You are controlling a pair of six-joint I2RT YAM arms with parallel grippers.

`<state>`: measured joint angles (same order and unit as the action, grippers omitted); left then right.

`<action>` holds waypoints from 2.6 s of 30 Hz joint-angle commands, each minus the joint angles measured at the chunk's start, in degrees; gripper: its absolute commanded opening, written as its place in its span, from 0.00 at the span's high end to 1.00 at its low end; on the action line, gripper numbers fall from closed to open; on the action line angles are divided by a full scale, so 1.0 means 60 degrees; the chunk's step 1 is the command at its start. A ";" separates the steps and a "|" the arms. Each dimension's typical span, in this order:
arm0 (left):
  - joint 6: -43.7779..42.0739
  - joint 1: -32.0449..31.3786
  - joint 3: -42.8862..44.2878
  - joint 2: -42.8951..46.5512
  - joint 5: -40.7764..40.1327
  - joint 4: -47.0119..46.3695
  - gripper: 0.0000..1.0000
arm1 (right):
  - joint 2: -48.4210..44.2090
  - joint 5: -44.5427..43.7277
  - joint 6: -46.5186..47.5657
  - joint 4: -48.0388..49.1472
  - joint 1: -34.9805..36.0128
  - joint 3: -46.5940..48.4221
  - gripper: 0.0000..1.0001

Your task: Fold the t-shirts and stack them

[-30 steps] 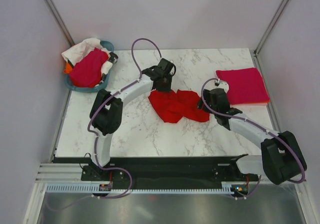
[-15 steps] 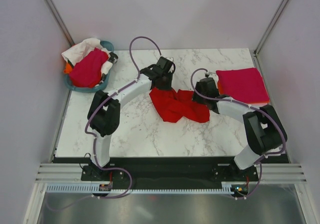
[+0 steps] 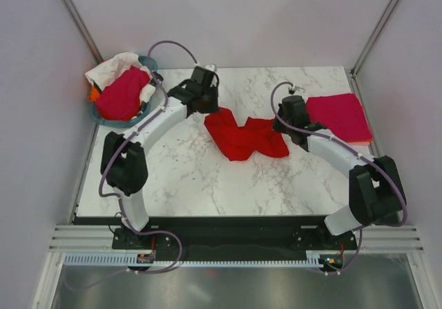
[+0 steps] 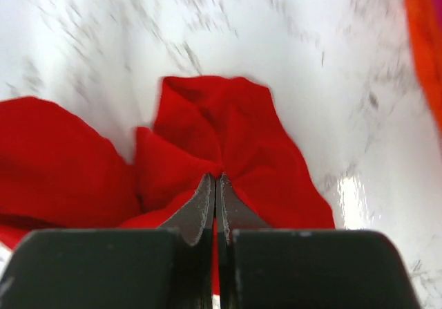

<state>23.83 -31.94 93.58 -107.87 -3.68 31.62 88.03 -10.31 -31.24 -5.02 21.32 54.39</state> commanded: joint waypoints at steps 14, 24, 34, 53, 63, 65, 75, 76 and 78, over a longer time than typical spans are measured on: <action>0.3920 0.3010 -0.5455 0.7502 -0.3444 -0.1928 0.98 | -0.4823 -0.0802 -0.1162 -0.0469 -0.0507 -0.0140 1.00; 0.5973 0.3024 -1.0699 1.0828 -0.3868 -0.2281 0.92 | -0.6291 0.2626 -0.1122 -0.0041 -0.0390 -0.3803 0.99; 0.4012 0.3010 -1.1027 1.3014 -0.3315 -0.2092 0.24 | -0.6459 0.1776 -0.0067 -0.1449 -0.0390 -0.3647 0.23; 0.3806 0.2995 -1.0600 0.9439 -0.1657 -0.2280 0.24 | -0.1226 -0.1416 -0.0021 -0.1743 -0.0390 -0.0922 0.35; 0.3732 0.2995 -1.0938 1.0142 -0.1423 -0.2515 0.25 | -0.0170 -0.1710 -0.0315 -0.1347 -0.0521 -0.1052 0.48; 0.3776 0.2995 -1.0997 1.0288 -0.1393 -0.2530 0.25 | -0.0155 -0.1725 -0.0344 -0.1201 -0.0521 -0.1183 0.49; 0.3718 0.2995 -1.1114 1.0464 -0.1364 -0.2515 0.25 | 0.0153 -0.1520 -0.0373 -0.0936 -0.0551 -0.1418 0.55; 0.3718 0.2995 -1.1129 1.0465 -0.1364 -0.2515 0.25 | 0.0124 -0.1520 -0.0388 -0.0922 -0.0536 -0.1419 0.55; 0.3718 0.2995 -1.1114 1.0508 -0.1335 -0.2530 0.25 | 0.0080 -0.1549 -0.0388 -0.0907 -0.0550 -0.1521 0.55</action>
<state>48.23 -13.96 26.89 -45.71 -11.81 18.24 88.47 -18.52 -32.84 -12.14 18.20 46.02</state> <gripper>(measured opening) 0.752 0.448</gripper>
